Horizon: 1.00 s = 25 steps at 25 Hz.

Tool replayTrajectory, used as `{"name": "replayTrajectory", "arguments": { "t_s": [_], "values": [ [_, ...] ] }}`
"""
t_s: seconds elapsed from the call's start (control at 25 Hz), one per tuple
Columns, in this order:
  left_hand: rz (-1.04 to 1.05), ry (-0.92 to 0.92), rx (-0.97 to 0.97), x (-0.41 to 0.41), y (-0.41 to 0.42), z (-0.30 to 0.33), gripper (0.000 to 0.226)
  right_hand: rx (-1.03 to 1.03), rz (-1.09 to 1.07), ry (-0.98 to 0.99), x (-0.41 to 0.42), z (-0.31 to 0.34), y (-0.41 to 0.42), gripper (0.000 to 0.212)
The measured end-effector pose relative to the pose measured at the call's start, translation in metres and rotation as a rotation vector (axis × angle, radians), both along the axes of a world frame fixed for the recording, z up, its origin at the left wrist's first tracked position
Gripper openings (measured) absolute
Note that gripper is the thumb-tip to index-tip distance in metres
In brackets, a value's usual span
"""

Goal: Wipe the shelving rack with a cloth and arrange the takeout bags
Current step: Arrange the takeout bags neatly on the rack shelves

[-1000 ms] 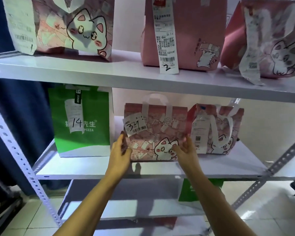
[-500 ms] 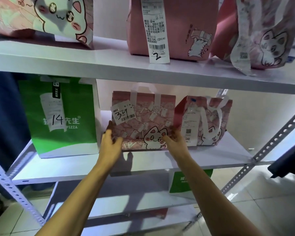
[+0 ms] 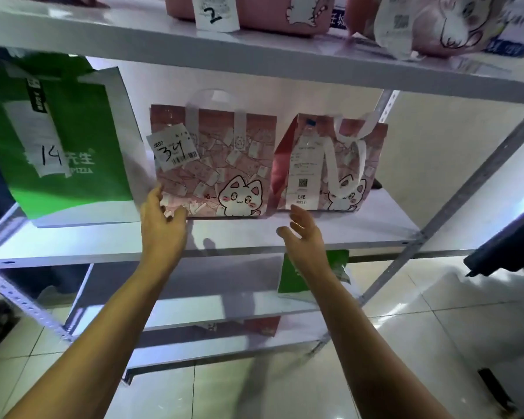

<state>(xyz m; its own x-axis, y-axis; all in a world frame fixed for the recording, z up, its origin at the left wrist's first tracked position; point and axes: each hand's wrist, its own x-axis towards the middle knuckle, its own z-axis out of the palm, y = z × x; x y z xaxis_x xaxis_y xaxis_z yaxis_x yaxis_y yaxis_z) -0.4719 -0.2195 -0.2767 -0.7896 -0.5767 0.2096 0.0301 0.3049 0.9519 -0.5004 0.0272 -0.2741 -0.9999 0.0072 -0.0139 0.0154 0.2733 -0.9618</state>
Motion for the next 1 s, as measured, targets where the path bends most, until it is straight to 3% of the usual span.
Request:
{"name": "replayTrajectory", "arguments": {
  "t_s": [0.24, 0.6, 1.0],
  "values": [
    [-0.026, -0.024, -0.003, 0.039, 0.089, -0.025, 0.035, 0.035, 0.006, -0.036, 0.029, -0.042, 0.074, 0.044],
    [-0.112, -0.163, 0.019, 0.083, 0.204, -0.113, 0.040, 0.055, 0.031, -0.208, 0.069, -0.134, 0.169, 0.039],
    [-0.213, -0.371, 0.044, 0.092, 0.224, -0.190, 0.038, 0.054, 0.027, -0.312, 0.070, -0.211, 0.186, 0.037]
  ]
}}
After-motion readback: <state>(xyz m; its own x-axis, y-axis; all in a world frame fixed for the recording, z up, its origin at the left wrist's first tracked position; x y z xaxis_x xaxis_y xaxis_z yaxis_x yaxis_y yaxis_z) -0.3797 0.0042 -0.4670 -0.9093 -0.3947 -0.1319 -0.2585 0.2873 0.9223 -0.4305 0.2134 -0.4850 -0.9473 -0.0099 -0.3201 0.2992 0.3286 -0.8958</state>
